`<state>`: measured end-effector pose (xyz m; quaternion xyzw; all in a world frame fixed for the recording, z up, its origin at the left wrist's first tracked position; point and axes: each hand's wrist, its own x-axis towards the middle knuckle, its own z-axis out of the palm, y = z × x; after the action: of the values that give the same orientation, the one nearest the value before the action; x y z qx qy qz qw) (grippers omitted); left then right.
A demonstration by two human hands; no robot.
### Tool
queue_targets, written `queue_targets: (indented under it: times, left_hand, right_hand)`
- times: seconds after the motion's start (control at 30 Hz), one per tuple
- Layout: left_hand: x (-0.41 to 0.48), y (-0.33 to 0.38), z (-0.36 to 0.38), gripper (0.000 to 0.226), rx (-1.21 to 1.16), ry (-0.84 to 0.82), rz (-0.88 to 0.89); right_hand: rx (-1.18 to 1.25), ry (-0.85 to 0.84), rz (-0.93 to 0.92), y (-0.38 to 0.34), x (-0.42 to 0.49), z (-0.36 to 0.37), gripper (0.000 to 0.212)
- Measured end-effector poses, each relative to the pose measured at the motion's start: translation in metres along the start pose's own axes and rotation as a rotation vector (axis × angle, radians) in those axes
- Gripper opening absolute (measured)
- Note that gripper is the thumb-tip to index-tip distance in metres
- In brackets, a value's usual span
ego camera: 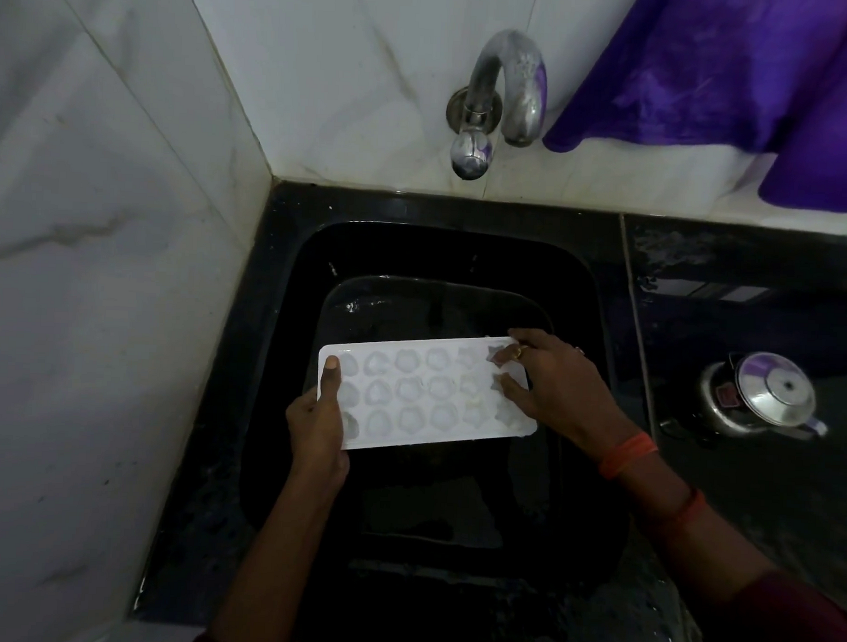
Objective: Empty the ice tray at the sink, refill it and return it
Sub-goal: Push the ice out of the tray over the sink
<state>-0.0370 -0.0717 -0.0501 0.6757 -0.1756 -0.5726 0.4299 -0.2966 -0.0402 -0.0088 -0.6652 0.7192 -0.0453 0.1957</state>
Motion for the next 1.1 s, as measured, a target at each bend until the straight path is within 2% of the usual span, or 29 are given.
queue_targets:
  times: [0.23, 0.63, 1.1]
  left_hand:
    - [0.000, 0.001, 0.001, 0.035, 0.013, -0.002, 0.011]
    - [-0.004, 0.007, 0.004, 0.036, 0.014, -0.025, 0.031]
    - [-0.016, 0.014, 0.006, 0.037, 0.033, -0.021, 0.042]
  right_hand:
    - [0.102, -0.012, 0.036, -0.002, -0.001, -0.005, 0.031]
    - [0.123, 0.005, 0.041, -0.002, -0.001, -0.008, 0.021]
    - [0.039, 0.038, 0.011, -0.001, -0.005, 0.005, 0.037]
